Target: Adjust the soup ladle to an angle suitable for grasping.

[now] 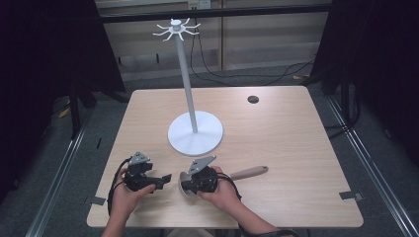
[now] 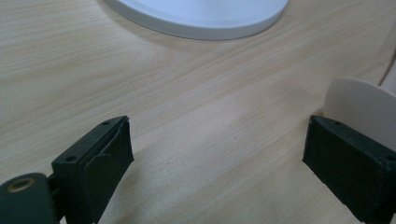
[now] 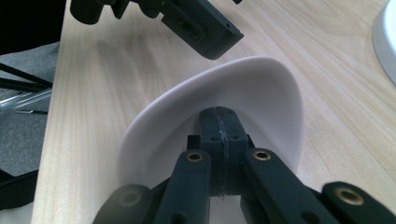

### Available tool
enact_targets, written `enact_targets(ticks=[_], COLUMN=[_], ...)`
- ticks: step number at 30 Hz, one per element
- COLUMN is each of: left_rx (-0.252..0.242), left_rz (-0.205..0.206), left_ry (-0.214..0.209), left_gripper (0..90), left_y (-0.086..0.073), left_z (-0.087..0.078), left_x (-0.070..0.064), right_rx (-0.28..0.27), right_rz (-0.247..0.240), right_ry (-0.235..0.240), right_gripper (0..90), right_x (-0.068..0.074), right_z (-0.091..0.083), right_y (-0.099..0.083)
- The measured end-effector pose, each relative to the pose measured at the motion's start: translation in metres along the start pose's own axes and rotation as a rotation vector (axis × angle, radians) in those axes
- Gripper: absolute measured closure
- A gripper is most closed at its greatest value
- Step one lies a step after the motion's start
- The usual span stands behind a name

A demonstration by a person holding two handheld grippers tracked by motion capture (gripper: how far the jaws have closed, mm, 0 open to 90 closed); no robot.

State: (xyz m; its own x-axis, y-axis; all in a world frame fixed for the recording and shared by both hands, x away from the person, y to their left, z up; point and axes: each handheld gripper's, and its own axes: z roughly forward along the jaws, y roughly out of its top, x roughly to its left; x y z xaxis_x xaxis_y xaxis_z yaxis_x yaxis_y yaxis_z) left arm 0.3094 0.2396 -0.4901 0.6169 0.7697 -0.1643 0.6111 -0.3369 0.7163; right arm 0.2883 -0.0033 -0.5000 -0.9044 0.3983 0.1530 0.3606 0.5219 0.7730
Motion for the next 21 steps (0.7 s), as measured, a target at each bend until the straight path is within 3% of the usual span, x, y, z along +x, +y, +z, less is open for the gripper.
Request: enact_targets(ticks=[5, 14, 21], left_rx=[-0.001, -0.008, -0.013], left_rz=[-0.001, 0.0, 0.015], left_ry=[-0.003, -0.006, -0.019], left_gripper=[7.9, 7.7, 7.8], left_y=[0.001, 0.007, 0.018], left_z=[0.0, -0.003, -0.002], left_x=[0.001, 0.0, -0.004], right_rx=[-0.019, -0.072, -0.08], right_rz=[0.008, 0.068, 0.111], right_ry=[-0.024, -0.086, -0.16], right_gripper=[90.0, 85.1, 71.6], right_x=[-0.007, -0.027, -0.039], right_z=[-0.013, -0.061, -0.094], right_y=[-0.002, -0.02, -0.04])
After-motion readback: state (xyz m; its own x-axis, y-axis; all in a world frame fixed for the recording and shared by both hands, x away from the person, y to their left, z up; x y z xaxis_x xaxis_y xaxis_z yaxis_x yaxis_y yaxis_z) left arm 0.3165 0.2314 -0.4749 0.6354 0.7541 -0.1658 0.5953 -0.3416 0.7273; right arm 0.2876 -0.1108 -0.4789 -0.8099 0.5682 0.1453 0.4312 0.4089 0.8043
